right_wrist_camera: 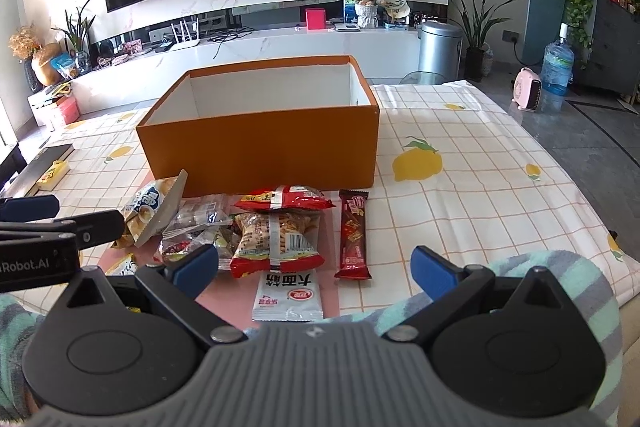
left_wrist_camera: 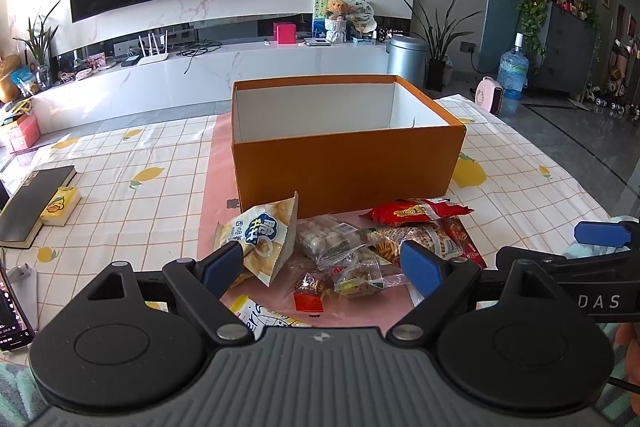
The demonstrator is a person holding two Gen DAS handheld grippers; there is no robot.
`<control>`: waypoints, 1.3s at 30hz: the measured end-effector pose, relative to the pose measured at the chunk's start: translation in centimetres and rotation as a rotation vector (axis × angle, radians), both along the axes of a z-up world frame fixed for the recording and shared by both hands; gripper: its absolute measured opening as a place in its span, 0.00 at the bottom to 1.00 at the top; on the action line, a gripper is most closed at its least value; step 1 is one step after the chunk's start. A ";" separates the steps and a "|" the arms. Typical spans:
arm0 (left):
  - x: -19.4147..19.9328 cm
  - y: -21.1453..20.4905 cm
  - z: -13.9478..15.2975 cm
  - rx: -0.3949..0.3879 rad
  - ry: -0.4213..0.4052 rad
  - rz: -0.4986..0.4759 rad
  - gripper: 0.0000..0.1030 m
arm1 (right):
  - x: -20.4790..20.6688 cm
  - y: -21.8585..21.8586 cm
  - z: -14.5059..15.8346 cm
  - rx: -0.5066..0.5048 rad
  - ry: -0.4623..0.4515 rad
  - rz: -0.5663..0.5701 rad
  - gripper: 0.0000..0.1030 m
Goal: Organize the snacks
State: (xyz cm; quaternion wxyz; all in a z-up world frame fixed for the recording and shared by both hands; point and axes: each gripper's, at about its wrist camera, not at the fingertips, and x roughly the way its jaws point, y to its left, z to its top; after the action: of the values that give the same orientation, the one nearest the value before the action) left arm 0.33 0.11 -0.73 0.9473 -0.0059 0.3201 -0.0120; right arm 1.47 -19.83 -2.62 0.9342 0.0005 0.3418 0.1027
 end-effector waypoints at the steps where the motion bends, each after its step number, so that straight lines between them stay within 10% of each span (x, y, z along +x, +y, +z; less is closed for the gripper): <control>1: 0.0 0.0 0.0 0.000 0.000 0.001 1.00 | 0.0 0.0 0.0 0.000 0.001 -0.002 0.96; 39: -0.1 0.1 0.0 -0.004 0.002 0.006 1.00 | 0.0 -0.3 -0.5 0.023 0.021 -0.005 0.96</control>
State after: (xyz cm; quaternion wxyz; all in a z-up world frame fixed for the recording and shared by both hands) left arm 0.19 0.16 -0.71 0.9470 -0.0087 0.3210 -0.0099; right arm 1.48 -20.09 -3.13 0.9307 0.0133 0.3503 0.1045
